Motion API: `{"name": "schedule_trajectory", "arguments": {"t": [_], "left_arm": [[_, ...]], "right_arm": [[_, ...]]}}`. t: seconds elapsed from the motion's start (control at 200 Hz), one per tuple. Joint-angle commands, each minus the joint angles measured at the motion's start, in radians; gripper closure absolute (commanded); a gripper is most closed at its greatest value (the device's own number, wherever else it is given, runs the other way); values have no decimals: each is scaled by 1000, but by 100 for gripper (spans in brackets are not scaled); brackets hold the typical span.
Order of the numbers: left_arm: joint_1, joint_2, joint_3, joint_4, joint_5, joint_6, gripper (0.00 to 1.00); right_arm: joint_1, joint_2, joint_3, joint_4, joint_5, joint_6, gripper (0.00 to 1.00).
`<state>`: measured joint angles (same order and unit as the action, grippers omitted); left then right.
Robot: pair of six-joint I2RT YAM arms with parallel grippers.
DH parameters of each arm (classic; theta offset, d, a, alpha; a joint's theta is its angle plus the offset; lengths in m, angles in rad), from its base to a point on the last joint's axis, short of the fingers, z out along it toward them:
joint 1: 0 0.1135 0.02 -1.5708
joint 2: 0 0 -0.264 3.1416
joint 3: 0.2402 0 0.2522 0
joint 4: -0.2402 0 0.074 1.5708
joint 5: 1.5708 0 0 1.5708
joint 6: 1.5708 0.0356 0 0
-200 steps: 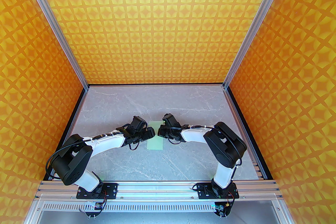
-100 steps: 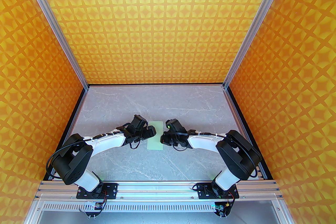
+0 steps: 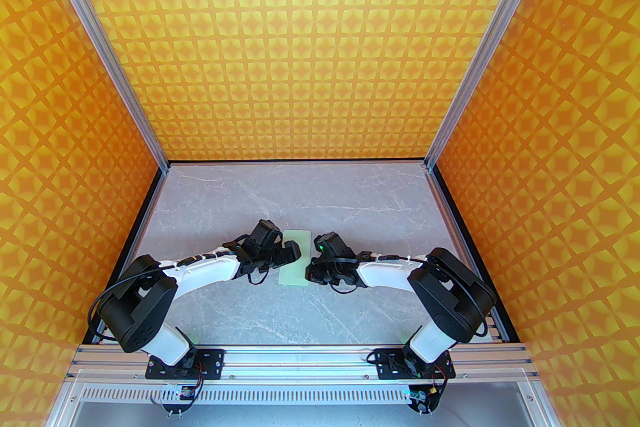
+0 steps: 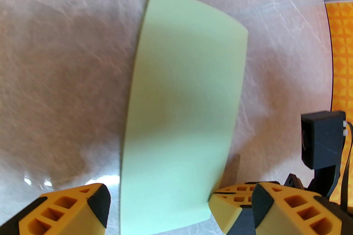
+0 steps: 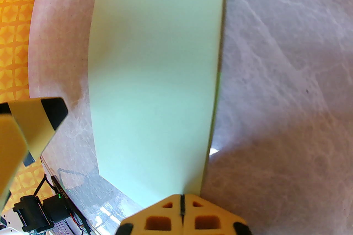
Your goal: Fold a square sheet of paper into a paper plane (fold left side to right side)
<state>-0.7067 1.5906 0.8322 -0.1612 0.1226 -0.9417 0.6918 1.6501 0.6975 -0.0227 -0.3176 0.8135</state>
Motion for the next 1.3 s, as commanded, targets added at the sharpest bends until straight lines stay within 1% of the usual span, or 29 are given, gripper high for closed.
{"name": "schedule_trajectory", "arguments": {"t": [0.0,0.22,0.435,0.615,0.755,0.875,1.05,1.29], "left_arm": [[-12,15,-18,-17,33,-9,11],[-31,28,-25,-27,77,0,11],[-40,-8,-54,-87,20,-6,12],[-64,13,-46,-100,23,-11,12],[-91,18,-52,-39,84,-14,14],[-108,-8,-50,-31,89,-8,14],[-106,-48,-63,-13,89,-14,14],[-102,-99,-115,125,85,-9,13]], "right_arm": [[5,39,-12,-91,56,-13,100],[5,43,-12,-89,59,-10,100],[5,42,-21,-75,57,-3,100],[5,48,-26,-67,58,2,100],[5,50,-21,-71,63,0,100],[5,53,-22,-70,62,2,100],[5,45,-29,-70,64,5,100],[5,37,-39,-73,68,10,100]]}}
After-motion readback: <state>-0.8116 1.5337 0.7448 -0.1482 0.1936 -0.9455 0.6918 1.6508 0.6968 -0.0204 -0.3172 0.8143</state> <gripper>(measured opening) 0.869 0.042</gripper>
